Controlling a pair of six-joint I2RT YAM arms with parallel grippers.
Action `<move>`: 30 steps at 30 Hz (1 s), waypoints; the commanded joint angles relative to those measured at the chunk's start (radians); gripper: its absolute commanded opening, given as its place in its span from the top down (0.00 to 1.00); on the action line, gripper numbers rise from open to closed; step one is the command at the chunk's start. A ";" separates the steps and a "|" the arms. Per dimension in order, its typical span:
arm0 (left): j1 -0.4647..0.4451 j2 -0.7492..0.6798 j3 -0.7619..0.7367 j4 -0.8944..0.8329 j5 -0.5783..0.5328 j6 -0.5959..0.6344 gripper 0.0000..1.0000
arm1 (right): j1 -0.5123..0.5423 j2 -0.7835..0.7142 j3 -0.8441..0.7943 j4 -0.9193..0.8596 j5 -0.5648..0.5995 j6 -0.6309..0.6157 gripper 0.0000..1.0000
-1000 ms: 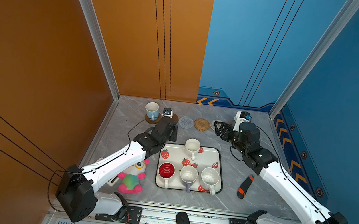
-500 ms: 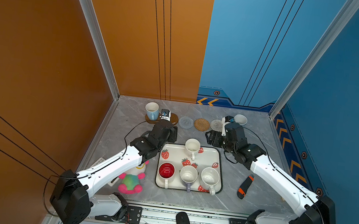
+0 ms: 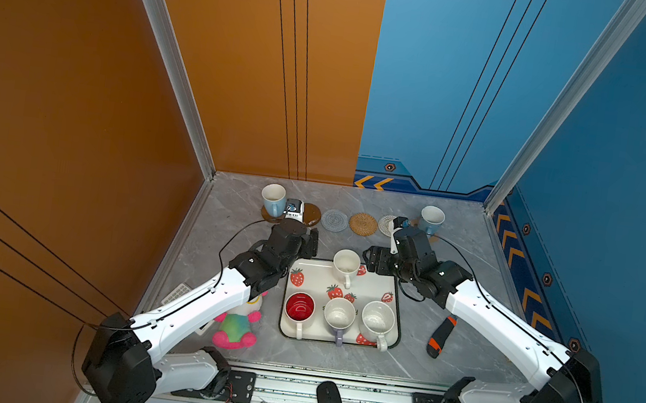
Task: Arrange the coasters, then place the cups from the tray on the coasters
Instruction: 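Open the left gripper and raise it away from the placed mug, then swing the right gripper over the white mug on the tray while left gripper draws back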
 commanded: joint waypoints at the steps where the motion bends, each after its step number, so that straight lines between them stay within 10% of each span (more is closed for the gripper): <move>1: 0.001 -0.022 -0.017 0.019 -0.027 0.008 0.23 | 0.012 0.012 -0.007 -0.033 0.023 -0.013 0.16; 30: 0.021 -0.080 -0.083 0.077 -0.053 -0.019 0.15 | 0.143 0.201 0.033 -0.055 -0.027 -0.017 0.15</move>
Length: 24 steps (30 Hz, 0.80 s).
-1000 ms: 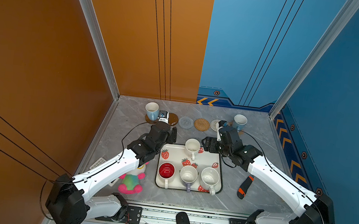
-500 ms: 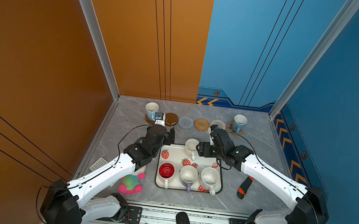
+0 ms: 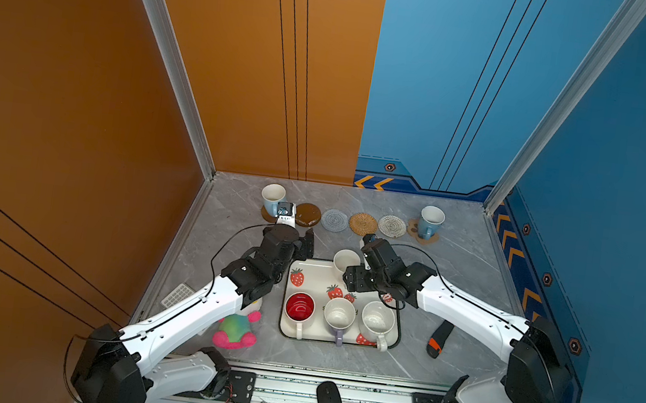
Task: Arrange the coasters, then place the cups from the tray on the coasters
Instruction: 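Swing the right gripper over the white mug on the tray while left gripper draws back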
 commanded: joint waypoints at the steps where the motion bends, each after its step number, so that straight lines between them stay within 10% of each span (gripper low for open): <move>1: 0.012 -0.003 -0.008 0.017 -0.012 -0.015 0.15 | 0.010 0.028 0.034 -0.029 -0.019 -0.003 0.15; 24: 0.033 0.021 -0.008 0.022 0.003 -0.018 0.15 | 0.026 0.134 0.088 -0.037 0.028 0.010 0.33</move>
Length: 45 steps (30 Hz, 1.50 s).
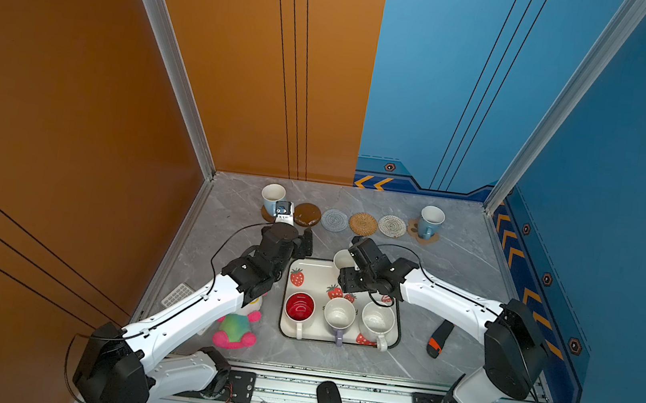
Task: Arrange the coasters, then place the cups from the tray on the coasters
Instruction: 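Swing the right gripper over the white mug on the tray while left gripper draws back, then lower the right gripper down onto the white mug on the tray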
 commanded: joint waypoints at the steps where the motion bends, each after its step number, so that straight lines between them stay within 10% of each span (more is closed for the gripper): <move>1: 0.010 0.009 -0.007 0.021 0.004 -0.011 0.15 | 0.006 0.015 0.025 -0.029 0.034 0.009 0.34; 45: 0.017 0.020 -0.006 0.018 0.028 -0.020 0.15 | 0.022 0.105 0.069 -0.054 0.061 0.009 0.54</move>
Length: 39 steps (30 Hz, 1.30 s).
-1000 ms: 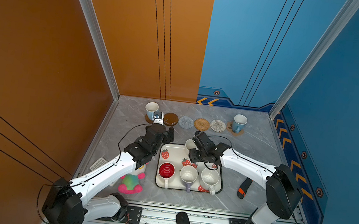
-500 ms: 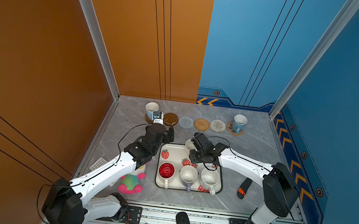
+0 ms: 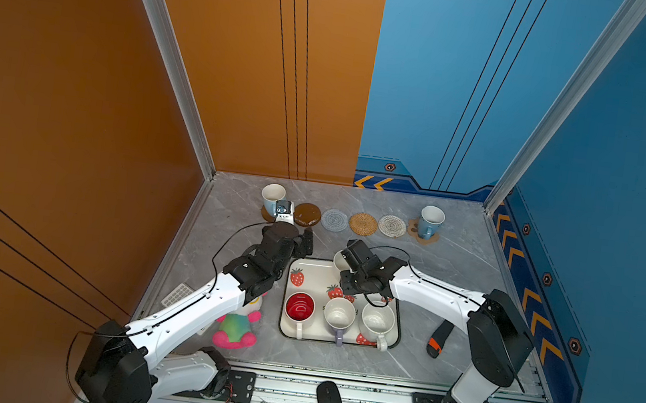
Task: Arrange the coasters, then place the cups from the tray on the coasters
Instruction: 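Lower the right gripper down onto the white mug on the tray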
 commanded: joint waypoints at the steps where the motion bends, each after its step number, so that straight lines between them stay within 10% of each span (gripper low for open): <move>1: 0.009 0.001 -0.005 0.004 0.016 -0.008 0.15 | 0.007 0.014 0.035 -0.030 0.038 0.010 0.54; 39: 0.014 -0.005 -0.009 0.002 0.021 -0.010 0.15 | 0.015 0.044 0.054 -0.041 0.051 0.016 0.98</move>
